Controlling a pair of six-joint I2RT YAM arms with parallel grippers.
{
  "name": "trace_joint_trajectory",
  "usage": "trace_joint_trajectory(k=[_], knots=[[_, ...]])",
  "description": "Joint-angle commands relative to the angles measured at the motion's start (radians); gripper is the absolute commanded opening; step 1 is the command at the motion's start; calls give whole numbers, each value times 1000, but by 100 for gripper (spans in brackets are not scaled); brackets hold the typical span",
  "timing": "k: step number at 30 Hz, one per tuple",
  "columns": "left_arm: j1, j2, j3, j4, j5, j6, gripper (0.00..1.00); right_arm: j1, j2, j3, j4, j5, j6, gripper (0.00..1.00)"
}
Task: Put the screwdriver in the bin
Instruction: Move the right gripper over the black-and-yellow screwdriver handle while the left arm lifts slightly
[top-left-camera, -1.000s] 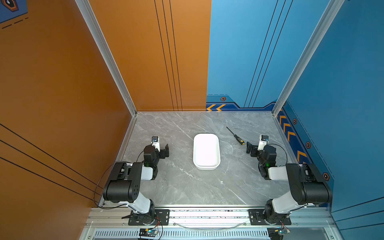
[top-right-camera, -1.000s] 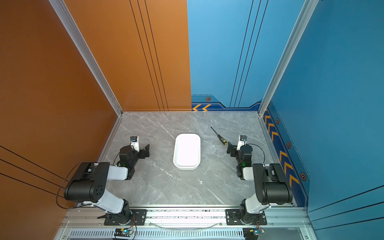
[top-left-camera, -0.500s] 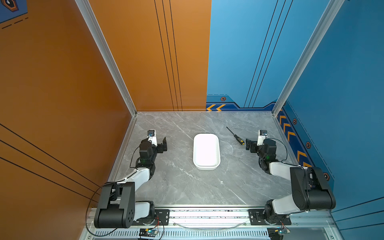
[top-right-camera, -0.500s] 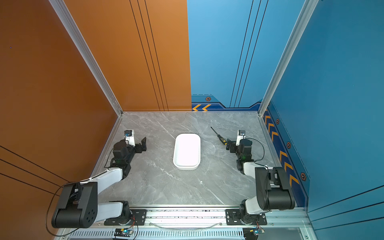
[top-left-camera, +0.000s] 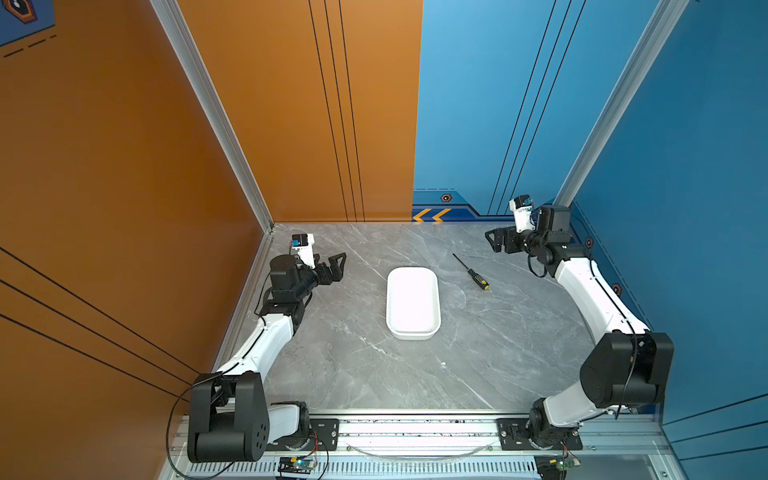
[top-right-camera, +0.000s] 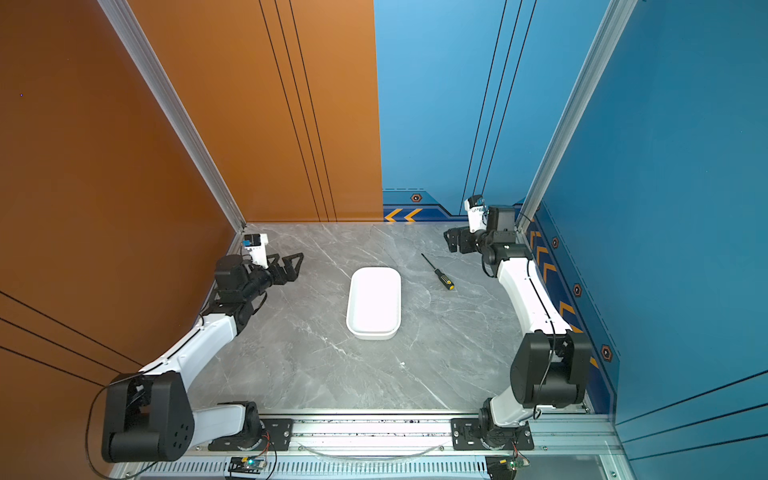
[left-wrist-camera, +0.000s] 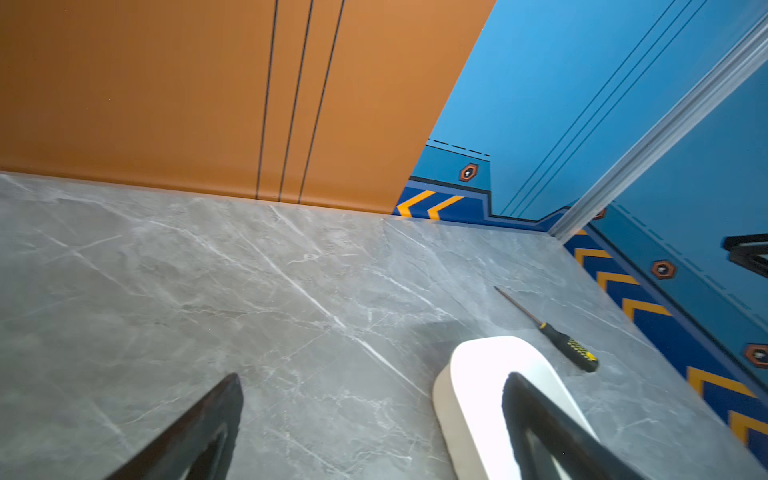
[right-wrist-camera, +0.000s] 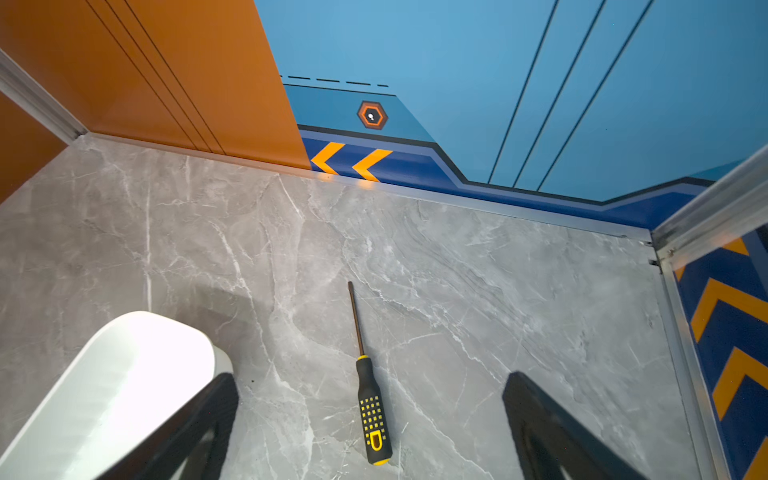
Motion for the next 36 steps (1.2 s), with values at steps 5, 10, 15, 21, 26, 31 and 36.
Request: trace_joint_trajectory(k=[5,10,15,21,26,31,36], knots=[[24,173,70,153,442,-319,98,-1,220,375,-560,-84,-90,97],[25,283,55,423,561,-525,98,-22,343,491,-613,-129,-66,93],[22,354,36,618,599,-665,98,-7,448,549,-646,-140,-47,88],[25,427,25,839,624,-817,98,36,530,549,-664,-42,-65,87],[25,501,31,983,640,-936,98,36,577,542,-663,-20,-69,82],[32,520,23,983,631,-941,98,40,610,543,-660,28,-69,80],[39,512,27,913,636,-903,98,57,639,543,-655,107,-69,80]])
